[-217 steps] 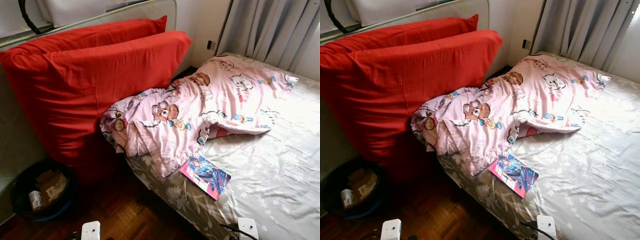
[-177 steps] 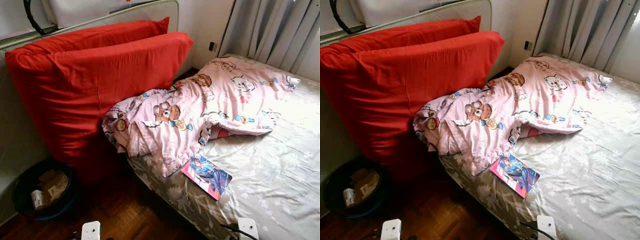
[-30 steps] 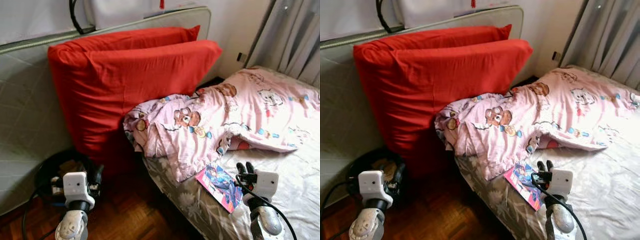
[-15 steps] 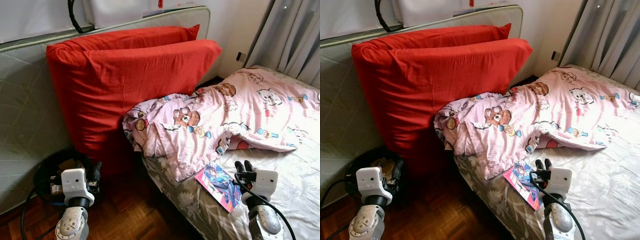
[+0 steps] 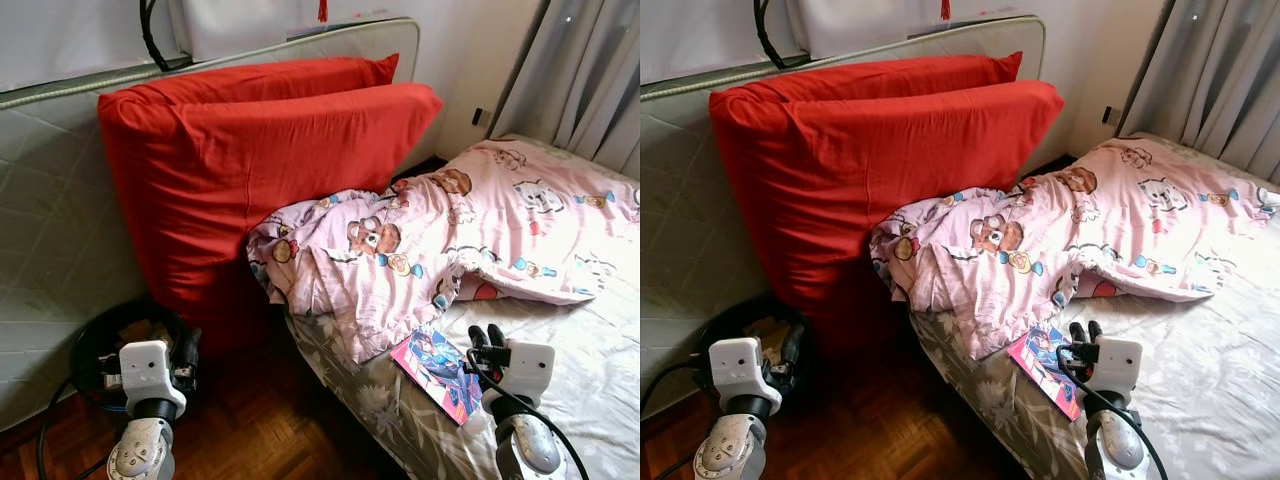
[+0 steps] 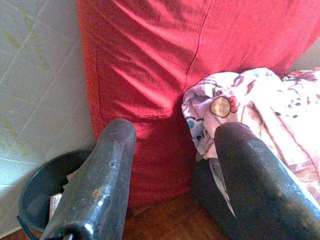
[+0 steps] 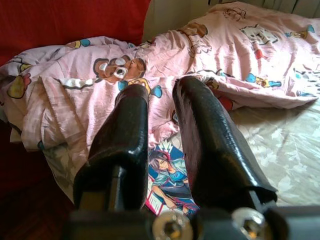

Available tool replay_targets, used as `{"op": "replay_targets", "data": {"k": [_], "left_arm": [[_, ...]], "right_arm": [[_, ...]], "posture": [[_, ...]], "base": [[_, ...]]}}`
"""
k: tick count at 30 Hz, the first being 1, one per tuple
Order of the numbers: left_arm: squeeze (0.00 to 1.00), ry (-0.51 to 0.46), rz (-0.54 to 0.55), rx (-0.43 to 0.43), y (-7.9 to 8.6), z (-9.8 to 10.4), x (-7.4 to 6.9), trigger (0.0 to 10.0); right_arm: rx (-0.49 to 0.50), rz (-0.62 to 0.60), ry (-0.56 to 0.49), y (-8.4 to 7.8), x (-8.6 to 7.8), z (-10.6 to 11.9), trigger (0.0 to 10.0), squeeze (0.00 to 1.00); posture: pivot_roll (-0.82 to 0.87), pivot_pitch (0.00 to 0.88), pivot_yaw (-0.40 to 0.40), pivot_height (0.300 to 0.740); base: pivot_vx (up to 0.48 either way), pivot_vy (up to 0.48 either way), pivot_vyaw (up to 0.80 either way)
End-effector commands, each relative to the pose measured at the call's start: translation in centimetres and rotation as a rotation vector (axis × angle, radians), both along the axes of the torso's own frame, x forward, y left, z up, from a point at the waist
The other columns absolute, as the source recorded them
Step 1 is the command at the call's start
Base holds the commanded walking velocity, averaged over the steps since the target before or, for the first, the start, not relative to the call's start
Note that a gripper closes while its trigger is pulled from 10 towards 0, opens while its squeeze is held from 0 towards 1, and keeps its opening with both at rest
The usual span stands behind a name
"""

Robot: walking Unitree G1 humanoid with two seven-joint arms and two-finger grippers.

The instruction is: Clean up the room

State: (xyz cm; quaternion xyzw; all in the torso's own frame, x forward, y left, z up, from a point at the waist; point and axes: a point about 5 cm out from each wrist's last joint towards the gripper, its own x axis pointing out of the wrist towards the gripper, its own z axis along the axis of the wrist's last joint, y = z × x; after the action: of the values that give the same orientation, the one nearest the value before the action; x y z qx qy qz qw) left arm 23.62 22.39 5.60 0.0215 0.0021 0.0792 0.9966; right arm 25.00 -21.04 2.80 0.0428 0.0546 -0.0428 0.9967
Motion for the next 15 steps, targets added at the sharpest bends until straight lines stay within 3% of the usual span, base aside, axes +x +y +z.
{"op": "replay_targets", "data": {"k": [1, 15], "left_arm": [[0.00, 0.009, -0.003, -0.006, -0.34, -0.05, -0.16, 10.0], [0.00, 0.046, -0.030, -0.005, -0.53, -0.55, -0.73, 10.0]], "right_arm": [[-0.005, 0.006, -0.002, -0.08, 0.02, 0.29, 10.0, 0.00], [-0.011, 0.004, 0.036, 0.13, 0.16, 0.01, 10.0, 0.00]], "posture": [[0.01, 0.000, -0.032, 0.686], [0.01, 0.000, -0.027, 0.681]], "base": [[0.000, 0.000, 0.00], [0.000, 0.000, 0.00]]}}
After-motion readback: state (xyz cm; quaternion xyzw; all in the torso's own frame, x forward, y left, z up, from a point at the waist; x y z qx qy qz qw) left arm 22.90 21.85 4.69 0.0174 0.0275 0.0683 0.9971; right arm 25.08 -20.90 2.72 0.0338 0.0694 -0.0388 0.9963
